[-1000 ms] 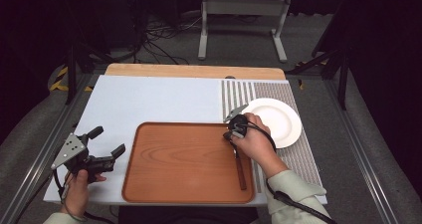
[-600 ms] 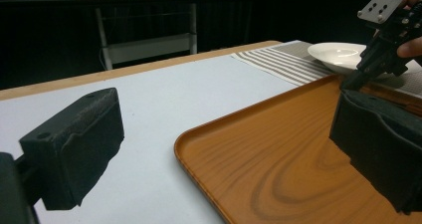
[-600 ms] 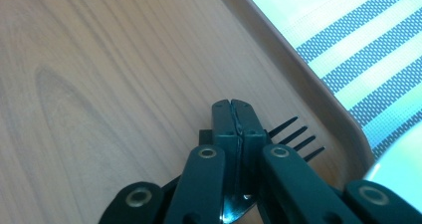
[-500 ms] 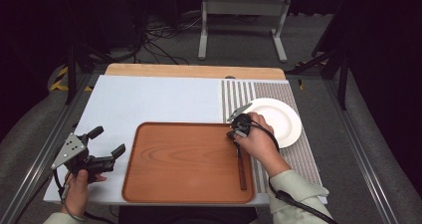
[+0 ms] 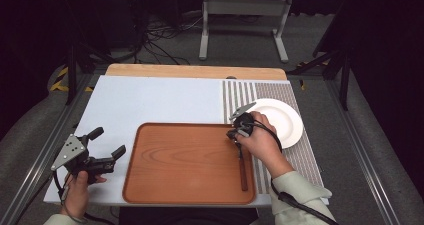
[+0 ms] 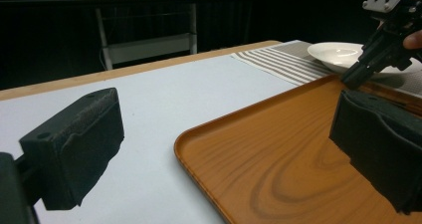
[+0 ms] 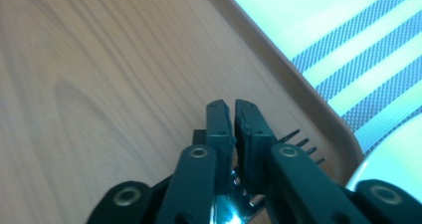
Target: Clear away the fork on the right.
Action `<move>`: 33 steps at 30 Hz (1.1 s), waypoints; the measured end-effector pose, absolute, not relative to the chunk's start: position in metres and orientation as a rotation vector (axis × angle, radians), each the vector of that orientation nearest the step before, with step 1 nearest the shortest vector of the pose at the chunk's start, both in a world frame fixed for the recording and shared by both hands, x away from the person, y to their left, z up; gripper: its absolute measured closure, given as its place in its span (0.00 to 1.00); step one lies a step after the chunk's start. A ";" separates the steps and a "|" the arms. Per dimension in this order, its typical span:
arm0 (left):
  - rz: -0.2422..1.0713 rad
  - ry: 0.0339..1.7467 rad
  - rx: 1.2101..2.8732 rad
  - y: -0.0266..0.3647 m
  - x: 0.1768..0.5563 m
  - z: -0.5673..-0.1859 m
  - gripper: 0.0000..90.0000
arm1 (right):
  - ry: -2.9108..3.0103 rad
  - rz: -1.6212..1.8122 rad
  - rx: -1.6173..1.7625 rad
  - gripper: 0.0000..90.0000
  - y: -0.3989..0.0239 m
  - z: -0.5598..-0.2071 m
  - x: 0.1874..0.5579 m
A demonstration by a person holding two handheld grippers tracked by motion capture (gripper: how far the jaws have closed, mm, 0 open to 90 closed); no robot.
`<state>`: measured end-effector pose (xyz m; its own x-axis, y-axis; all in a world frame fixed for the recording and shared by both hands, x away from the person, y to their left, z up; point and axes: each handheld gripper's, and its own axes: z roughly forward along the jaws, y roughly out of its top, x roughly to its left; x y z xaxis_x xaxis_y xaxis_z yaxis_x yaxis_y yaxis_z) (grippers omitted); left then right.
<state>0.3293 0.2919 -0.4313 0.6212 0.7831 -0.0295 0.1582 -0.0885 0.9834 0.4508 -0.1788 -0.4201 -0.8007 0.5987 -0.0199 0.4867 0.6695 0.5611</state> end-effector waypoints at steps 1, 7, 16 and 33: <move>0.626 0.800 1.606 0.292 0.329 -0.431 0.01 | 2.679 0.823 0.871 0.87 -0.179 -0.418 0.450; 0.629 0.792 1.608 0.291 0.329 -0.431 0.01 | 2.651 0.952 0.812 0.46 -0.179 -0.407 0.444; 0.638 0.800 1.594 0.293 0.330 -0.429 0.01 | 2.564 1.078 0.723 0.22 -0.190 -0.388 0.431; 0.635 0.803 1.597 0.294 0.330 -0.429 0.01 | 2.357 1.332 0.692 0.17 -0.234 -0.357 0.402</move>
<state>0.3296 0.2935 -0.4295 0.6153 0.7878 -0.0288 0.1535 -0.0839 0.9846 0.4025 -0.2341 -0.3572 -0.8214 0.5674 -0.0582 0.2429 0.4403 0.8644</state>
